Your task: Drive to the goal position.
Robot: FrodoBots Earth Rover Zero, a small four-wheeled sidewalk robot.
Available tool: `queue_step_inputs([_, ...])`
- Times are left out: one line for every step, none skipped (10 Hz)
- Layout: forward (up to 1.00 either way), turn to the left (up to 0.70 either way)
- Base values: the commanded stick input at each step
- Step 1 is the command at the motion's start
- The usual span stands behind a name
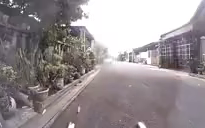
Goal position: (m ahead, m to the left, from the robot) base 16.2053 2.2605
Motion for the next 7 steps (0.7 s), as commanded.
queue_step_inputs([0.70, 0.00])
queue_step_inputs([0.70, 0.00])
queue_step_inputs([0.70, 0.00])
queue_step_inputs([0.70, -0.05])
queue_step_inputs([0.70, -0.09])
queue_step_inputs([0.70, -0.12])
queue_step_inputs([0.70, -0.12])
